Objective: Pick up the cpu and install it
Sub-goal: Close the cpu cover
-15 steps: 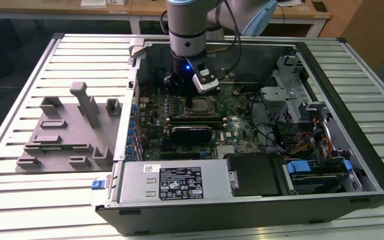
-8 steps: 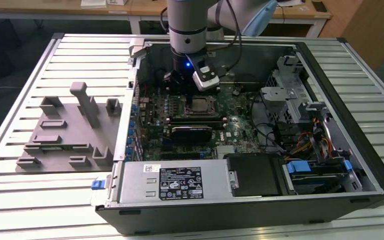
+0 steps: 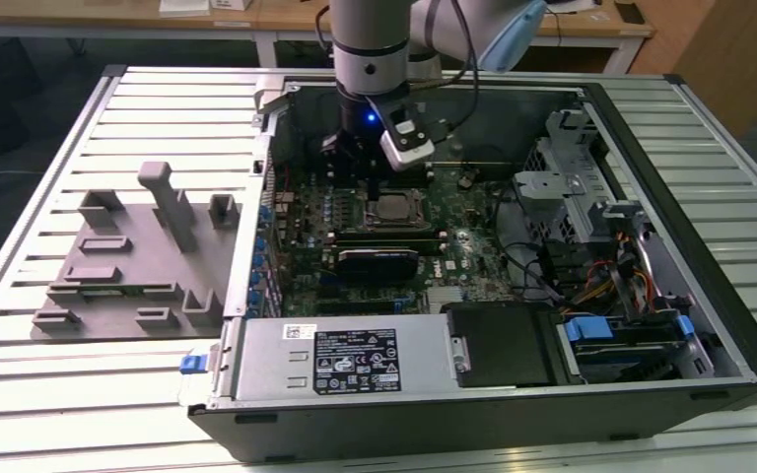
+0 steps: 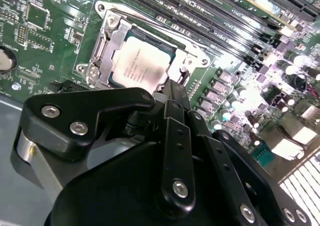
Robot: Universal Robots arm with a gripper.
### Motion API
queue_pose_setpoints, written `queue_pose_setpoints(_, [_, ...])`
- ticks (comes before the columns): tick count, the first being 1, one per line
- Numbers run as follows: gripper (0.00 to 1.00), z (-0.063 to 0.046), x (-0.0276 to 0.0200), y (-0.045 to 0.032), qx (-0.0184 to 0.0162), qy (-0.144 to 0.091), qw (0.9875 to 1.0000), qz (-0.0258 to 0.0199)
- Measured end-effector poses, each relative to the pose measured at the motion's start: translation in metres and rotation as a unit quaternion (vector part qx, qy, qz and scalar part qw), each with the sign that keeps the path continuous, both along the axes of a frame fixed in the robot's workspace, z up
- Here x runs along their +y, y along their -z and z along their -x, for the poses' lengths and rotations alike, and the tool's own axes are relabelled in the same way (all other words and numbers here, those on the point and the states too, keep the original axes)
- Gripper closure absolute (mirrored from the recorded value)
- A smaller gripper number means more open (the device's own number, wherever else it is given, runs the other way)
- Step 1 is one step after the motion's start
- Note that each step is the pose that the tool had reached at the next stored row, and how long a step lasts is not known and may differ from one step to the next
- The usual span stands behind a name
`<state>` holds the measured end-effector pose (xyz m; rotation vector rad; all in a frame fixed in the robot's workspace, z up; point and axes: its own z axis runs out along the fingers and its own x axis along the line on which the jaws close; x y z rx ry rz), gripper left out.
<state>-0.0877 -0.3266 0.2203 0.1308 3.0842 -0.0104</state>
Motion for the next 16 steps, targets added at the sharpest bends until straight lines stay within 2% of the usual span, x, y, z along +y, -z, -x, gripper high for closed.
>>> queue_pose_setpoints(7, [0.89,0.000,0.0000,-0.0111,-0.0007,0.000,1.0000,0.0000])
queue_pose_setpoints(16, [0.89,-0.001,0.0000,-0.0121,-0.0007,0.000,1.0000,0.0003])
